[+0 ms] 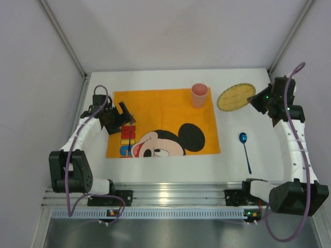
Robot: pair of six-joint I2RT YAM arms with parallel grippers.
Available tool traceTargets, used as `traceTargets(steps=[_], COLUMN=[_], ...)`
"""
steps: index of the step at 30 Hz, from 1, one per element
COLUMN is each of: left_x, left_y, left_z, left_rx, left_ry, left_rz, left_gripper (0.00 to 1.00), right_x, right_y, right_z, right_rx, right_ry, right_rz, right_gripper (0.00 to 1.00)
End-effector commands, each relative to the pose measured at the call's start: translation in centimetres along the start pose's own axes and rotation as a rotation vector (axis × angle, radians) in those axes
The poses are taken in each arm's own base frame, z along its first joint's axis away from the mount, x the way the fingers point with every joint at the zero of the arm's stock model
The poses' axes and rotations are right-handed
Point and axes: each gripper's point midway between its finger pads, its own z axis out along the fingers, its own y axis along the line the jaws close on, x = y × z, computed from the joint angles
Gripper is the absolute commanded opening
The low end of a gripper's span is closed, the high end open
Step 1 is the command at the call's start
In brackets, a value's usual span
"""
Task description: Set the dinner table for one person
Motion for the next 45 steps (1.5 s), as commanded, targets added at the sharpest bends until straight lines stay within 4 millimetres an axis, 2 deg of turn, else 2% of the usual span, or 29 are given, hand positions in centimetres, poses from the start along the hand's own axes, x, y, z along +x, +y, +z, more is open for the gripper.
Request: traceTargets(steps=[1, 2, 3, 5, 6, 8, 9, 10, 11, 12, 13, 14, 15, 16, 17, 19, 20, 22, 23, 26, 31, 34, 35, 39, 40, 41, 43, 44, 45], left_x=[-1.4, -1.4, -1.4, -1.2, -0.9, -0.6, -0.4, -0.2, 0.2, 0.5, 0.9, 1.5, 1.9, 2.3, 2.7, 3.3, 3.3, 3.3, 3.3, 3.4, 3.4, 3.4, 3.4, 3.4, 3.4, 3.4, 3.5, 3.5, 3.4], left_y=[-1.5, -1.5, -1.3, -1.2, -0.7, -0.3, -0.2, 0.1, 0.4, 0.5, 0.6, 1.1, 1.2, 1.3, 1.5, 1.7, 1.9, 2.1, 2.3, 2.4, 2.4, 2.4, 2.4, 2.4, 2.4, 2.4, 2.3, 2.3, 2.3], left_z=[-2.3, -2.9, -3.1, -3.9, -4.2, -4.7, -5.3, -5.5, -5.5, -5.8, -5.9, -5.7, -5.7, -5.9, -5.8, -6.0, -6.1, -6.4, -6.6, -6.7, -6.6, -6.4, -6.4, -6.1, -6.0, -6.0, -5.7, -5.7, -5.6], left_rx=[0.022, 0.02, 0.01, 0.002, -0.023, -0.039, -0.045, -0.056, -0.063, -0.064, -0.062, -0.069, -0.068, -0.063, -0.066, -0.072, -0.08, -0.094, -0.102, -0.104, -0.102, -0.101, -0.101, -0.098, -0.094, -0.095, -0.092, -0.091, -0.089], left_ry=[-0.075, -0.085, -0.091, -0.106, -0.103, -0.116, -0.128, -0.126, -0.118, -0.122, -0.117, -0.104, -0.1, -0.099, -0.091, -0.082, -0.083, -0.087, -0.093, -0.094, -0.093, -0.091, -0.091, -0.087, -0.085, -0.084, -0.075, -0.073, -0.073], left_rz=[0.023, 0.026, 0.027, 0.029, 0.023, 0.026, 0.027, 0.024, 0.024, 0.026, 0.026, 0.021, 0.018, 0.017, 0.009, 0.007, 0.012, 0.019, 0.023, 0.023, 0.025, 0.023, 0.023, 0.023, 0.023, 0.023, 0.024, 0.024, 0.023], left_gripper=[0.99, 0.99, 0.99, 0.99, 0.99, 0.99, 0.99, 0.99, 0.99, 0.99, 0.99, 0.99, 0.99, 0.99, 0.99, 0.99, 0.99, 0.99, 0.99, 0.99, 0.99, 0.99, 0.99, 0.99, 0.99, 0.99, 0.99, 0.99, 0.99], right_x=[2.6, 3.6, 5.9, 7.4, 9.9, 11.8, 14.3, 15.5, 16.1, 19.2, 20.6, 23.5, 24.0, 24.8, 26.1, 26.8, 27.4, 28.0, 28.4, 29.0, 30.7, 31.4, 31.8, 32.1, 32.2, 32.3, 32.4, 31.8, 31.5], right_y=[3.8, 5.7, 7.1, 10.1, 11.3, 13.1, 14.0, 14.7, 16.5, 17.2, 18.0, 18.5, 19.8, 20.2, 21.0, 21.8, 22.5, 23.0, 23.1, 22.8, 21.2, 18.9, 17.5, 14.3, 13.4, 13.1, 12.0, 12.1, 12.1], right_z=[-4.7, -5.1, -6.0, -7.0, -7.4, -7.4, -7.1, -7.0, -7.2, -6.6, -6.3, -4.8, -4.5, -3.7, -2.0, -0.2, 1.3, 2.7, 4.0, 6.4, 9.4, 10.8, 11.1, 12.1, 12.2, 12.5, 12.2, 12.0, 11.8], right_rx=[-0.125, -0.2, -0.276, -0.389, -0.426, -0.464, -0.472, -0.484, -0.546, -0.558, -0.571, -0.548, -0.563, -0.558, -0.552, -0.542, -0.528, -0.514, -0.492, -0.451, -0.389, -0.32, -0.286, -0.196, -0.167, -0.155, -0.109, -0.102, -0.098], right_ry=[0.028, 0.041, 0.094, 0.111, 0.169, 0.201, 0.253, 0.28, 0.278, 0.34, 0.367, 0.417, 0.421, 0.43, 0.445, 0.443, 0.445, 0.441, 0.441, 0.444, 0.47, 0.473, 0.482, 0.477, 0.489, 0.496, 0.514, 0.499, 0.495], right_rz=[-0.035, -0.049, -0.069, -0.043, -0.07, -0.092, -0.127, -0.12, -0.112, -0.141, -0.155, -0.195, -0.207, -0.227, -0.23, -0.216, -0.216, -0.229, -0.234, -0.232, -0.248, -0.273, -0.282, -0.32, -0.334, -0.343, -0.377, -0.379, -0.39], right_gripper=[0.0, 0.0, 0.0, 0.0, 0.0, 0.0, 0.0, 0.0, 0.0, 0.0, 0.0, 0.0, 0.0, 0.0, 0.0, 0.0, 0.0, 0.0, 0.0, 0.0, 0.0, 0.0, 0.0, 0.0, 0.05, 0.25, 0.43, 0.51, 0.69])
